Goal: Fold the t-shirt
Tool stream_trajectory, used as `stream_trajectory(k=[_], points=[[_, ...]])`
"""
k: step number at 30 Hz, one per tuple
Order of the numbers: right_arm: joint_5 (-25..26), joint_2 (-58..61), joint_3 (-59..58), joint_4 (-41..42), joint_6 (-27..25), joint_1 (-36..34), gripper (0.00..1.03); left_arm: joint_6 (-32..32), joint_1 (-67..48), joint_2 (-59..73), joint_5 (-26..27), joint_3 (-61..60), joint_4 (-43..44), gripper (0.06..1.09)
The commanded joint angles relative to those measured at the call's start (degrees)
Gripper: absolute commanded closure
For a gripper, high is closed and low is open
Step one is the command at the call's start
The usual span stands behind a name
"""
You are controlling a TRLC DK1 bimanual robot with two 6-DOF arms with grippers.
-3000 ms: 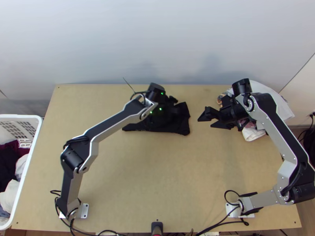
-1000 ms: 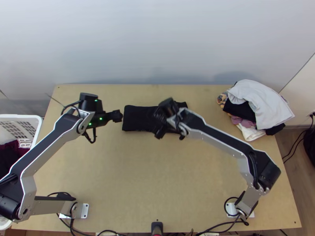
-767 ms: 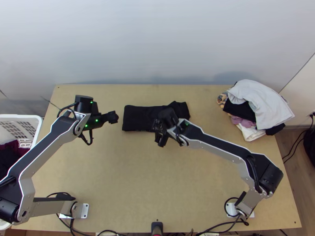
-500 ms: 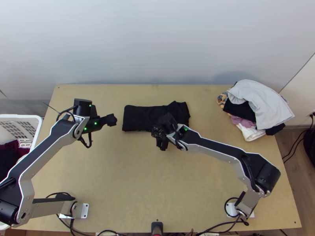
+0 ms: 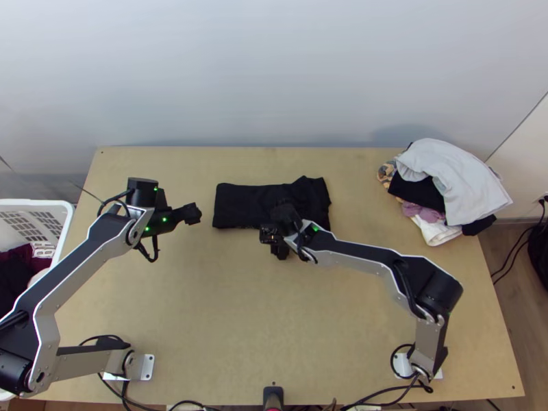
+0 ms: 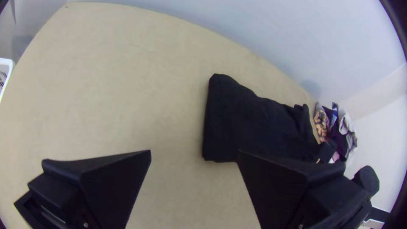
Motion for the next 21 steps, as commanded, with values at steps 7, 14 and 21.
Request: stream_trajectory(k=[7, 14, 21], points=[[2.06, 10.03, 9.58, -0.24, -2.77, -2.06, 0.36, 0.06, 1.38, -2.07, 0.87, -3.1, 0.28, 0.11], [4.08, 11.27, 12.13, 4.5, -2.33, -3.65, 1.0, -0.12, 1.9, -3.48, 0.96, -3.62, -0.08, 0.11], [6.9, 6.26, 16.08, 5.56, 0.74, -4.96, 1.0, -0.47, 1.99, -4.97, 0.96, -3.62, -0.51, 0.11]])
